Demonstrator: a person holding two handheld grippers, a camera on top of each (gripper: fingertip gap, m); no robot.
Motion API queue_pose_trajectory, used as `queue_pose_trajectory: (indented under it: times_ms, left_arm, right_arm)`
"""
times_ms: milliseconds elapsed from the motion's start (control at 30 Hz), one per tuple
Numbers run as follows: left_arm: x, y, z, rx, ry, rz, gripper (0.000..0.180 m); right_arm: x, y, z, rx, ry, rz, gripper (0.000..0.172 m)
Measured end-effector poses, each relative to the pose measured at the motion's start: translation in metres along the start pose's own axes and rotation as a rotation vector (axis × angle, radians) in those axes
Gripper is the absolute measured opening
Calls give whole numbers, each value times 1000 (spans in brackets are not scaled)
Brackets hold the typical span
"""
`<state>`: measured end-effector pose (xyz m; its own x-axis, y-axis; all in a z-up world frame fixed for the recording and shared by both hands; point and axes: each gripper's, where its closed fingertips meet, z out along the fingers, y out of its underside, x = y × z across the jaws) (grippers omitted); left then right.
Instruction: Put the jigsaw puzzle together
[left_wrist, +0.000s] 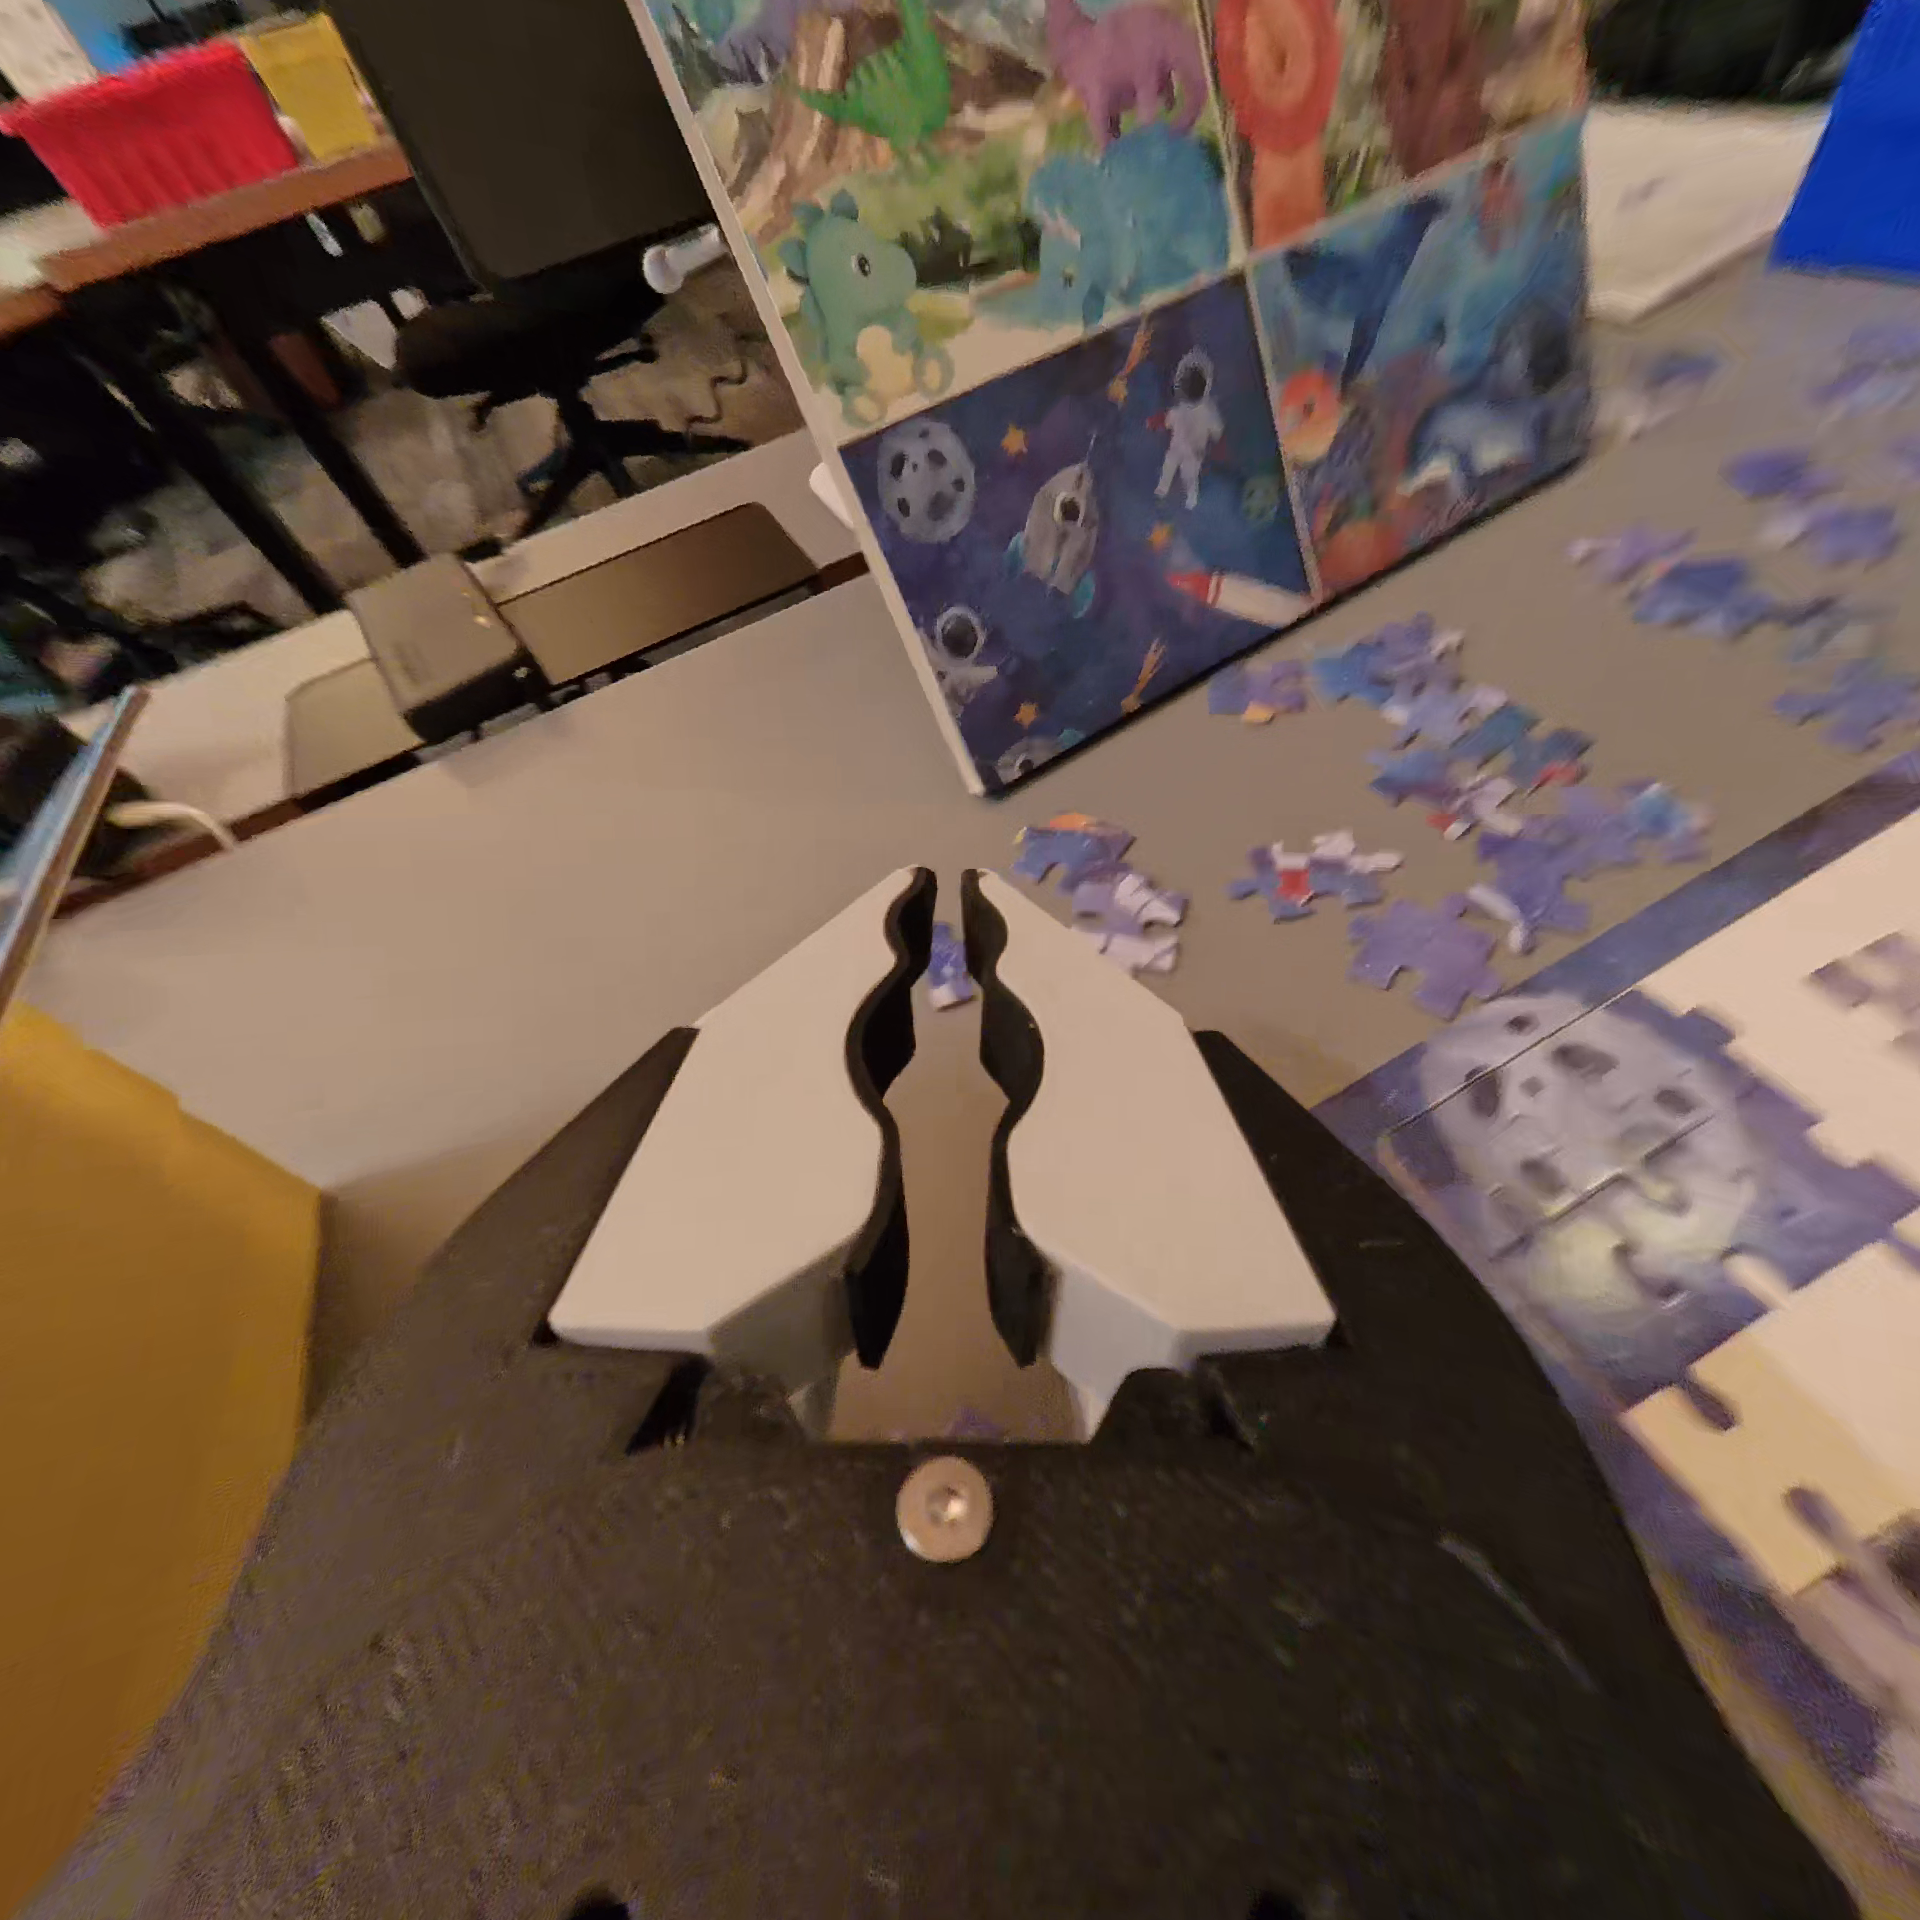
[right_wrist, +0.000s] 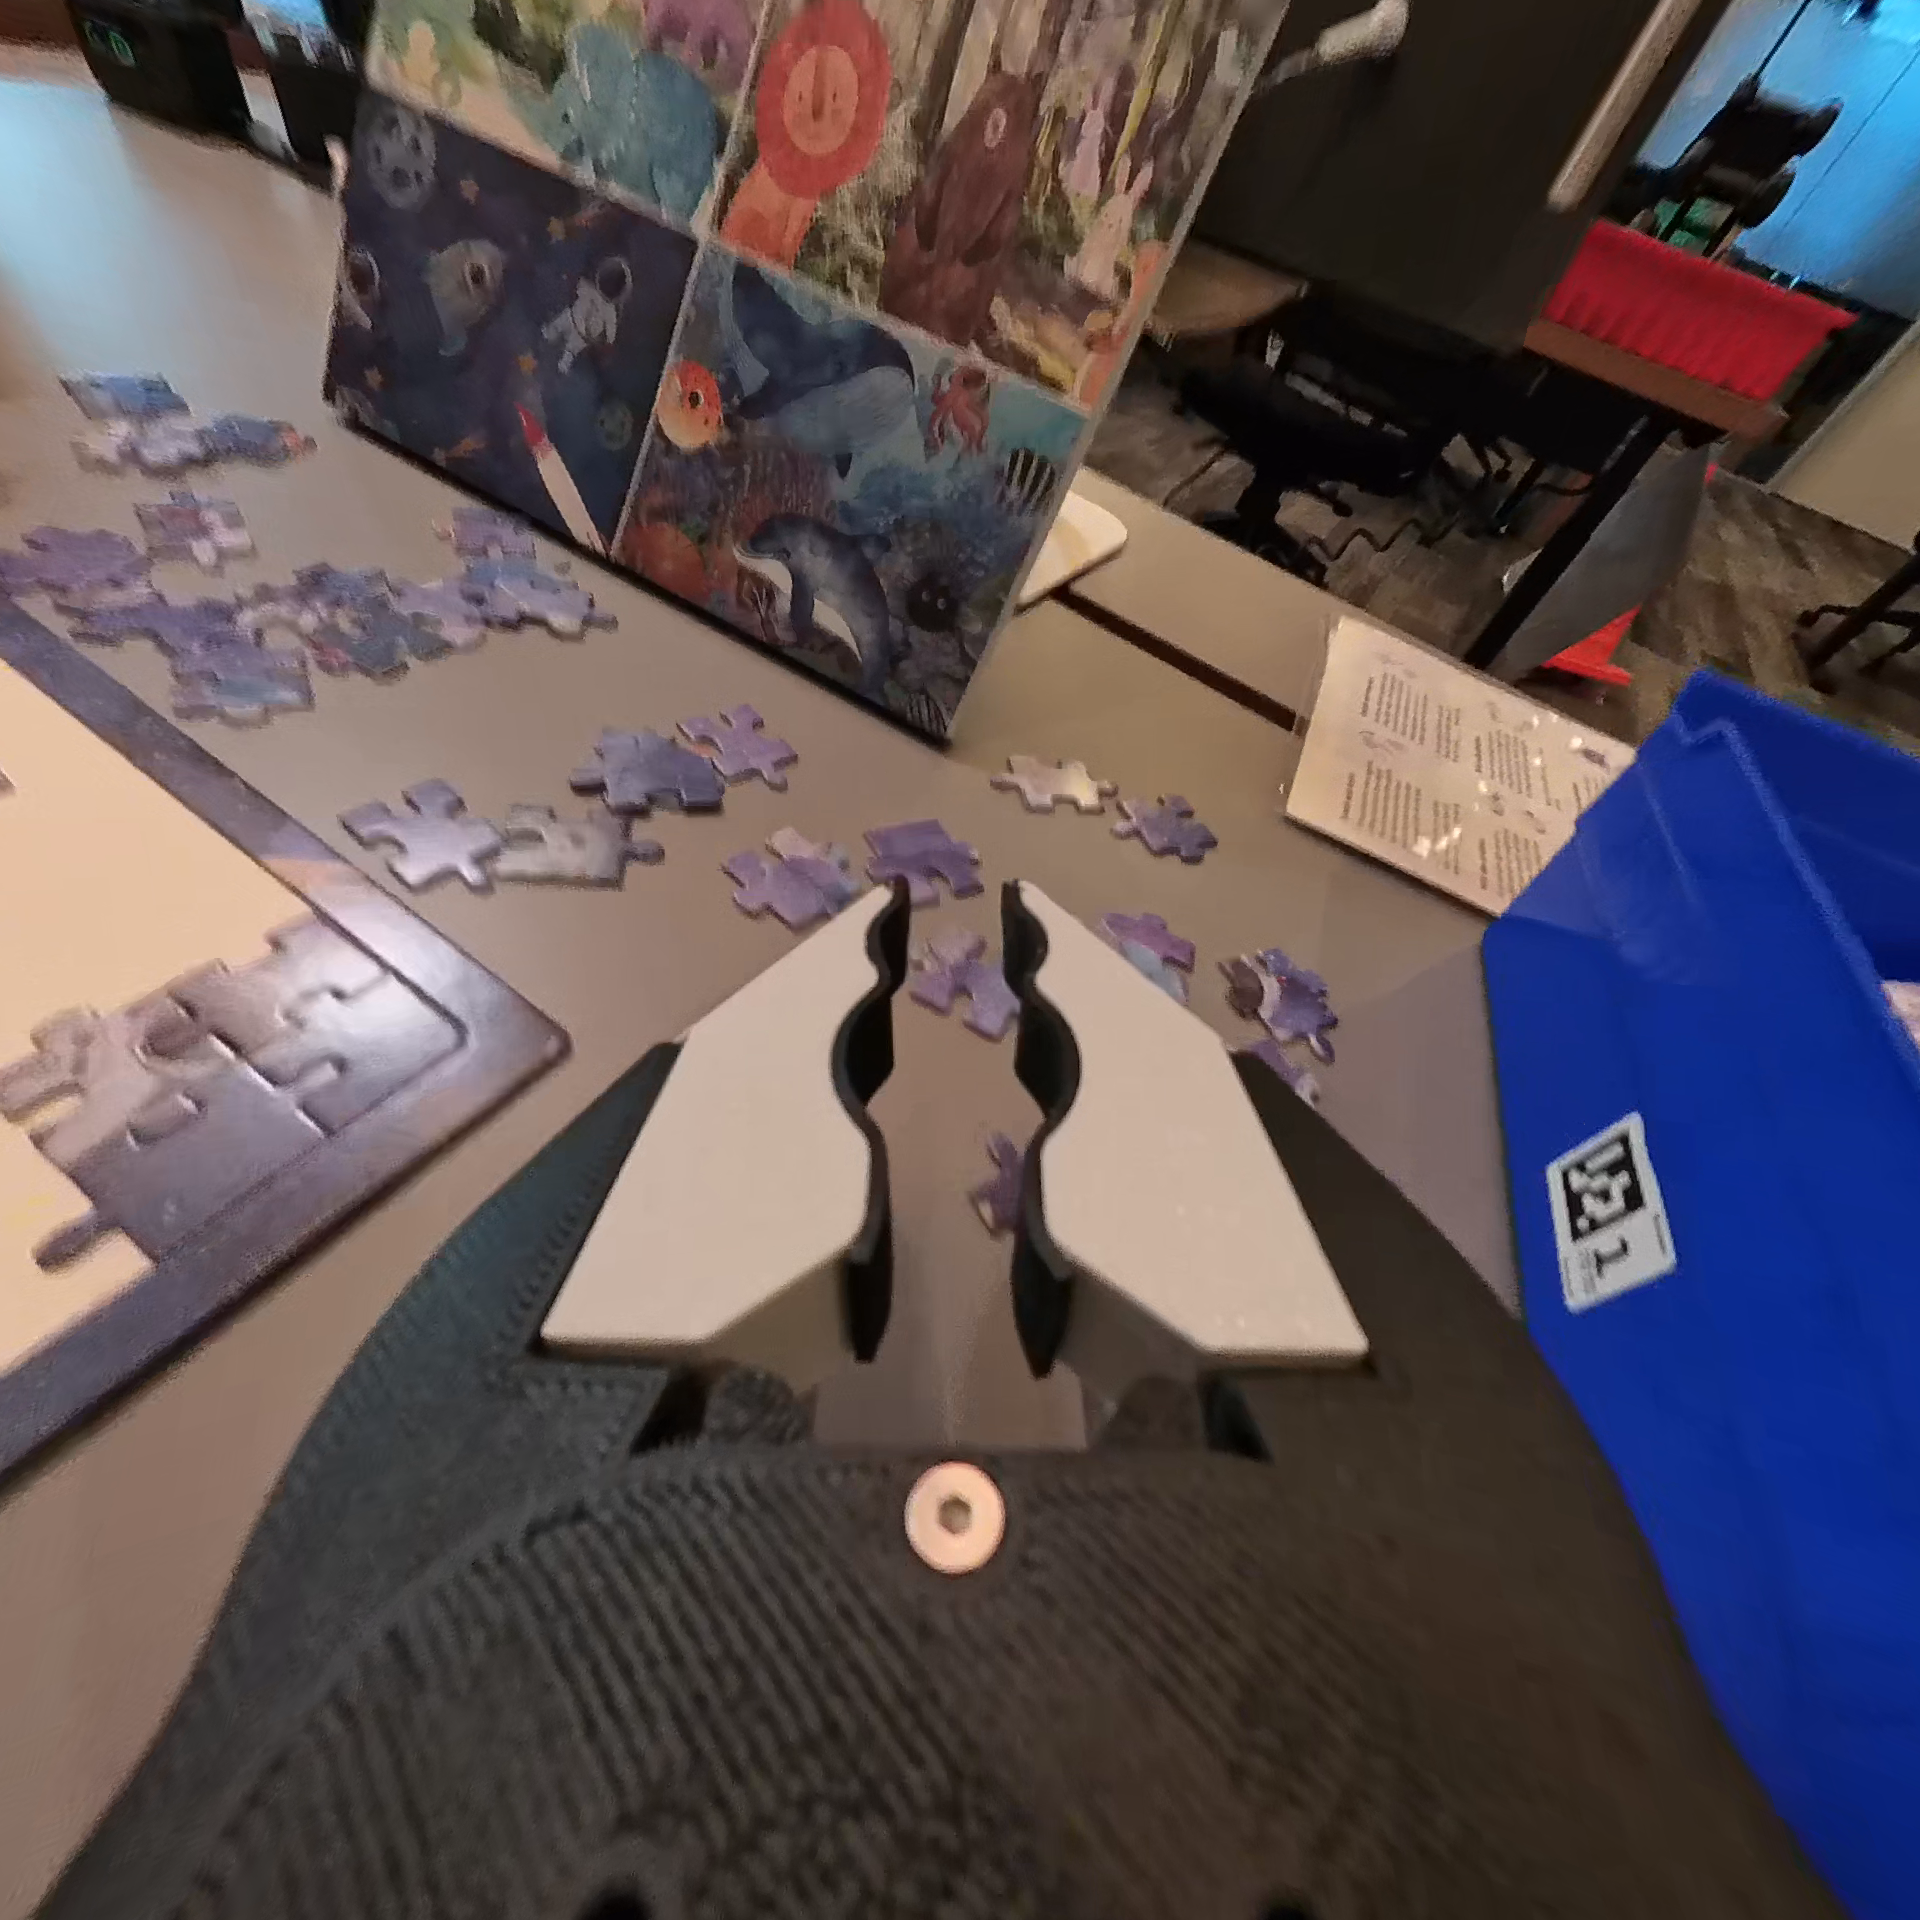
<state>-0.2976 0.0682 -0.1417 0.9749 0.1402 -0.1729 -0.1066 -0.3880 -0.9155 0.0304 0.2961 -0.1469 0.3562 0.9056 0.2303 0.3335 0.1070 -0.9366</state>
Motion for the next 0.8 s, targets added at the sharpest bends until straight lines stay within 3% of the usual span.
queue_pose_trajectory:
  times_ms: [67,167,267,333,467,667,800]
  left_arm:
    - [-6,7,1,-29,-46,85,0]
    - [7,2,1,1,52,43,3]
    - [10,-1,1,6,86,-2,6]
    - [21,4,1,-30,157,-8,0]
    - [76,42,-15,-280,527,4,0]
    - [99,73,-26,-437,669,17,0]
    - [102,74,-27,-440,683,11,0]
  right_arm:
    - [-17,-27,9,79,-53,14,17]
    - [-61,-71,30,158,-200,30,23]
    - [-159,-94,39,131,-569,-12,31]
    - [-223,-72,39,-48,-757,-184,36]
    - [-276,-32,41,-228,-796,-445,41]
    - [-285,-9,41,-323,-851,-391,37]
    - [-286,-9,45,-309,-841,-383,34]
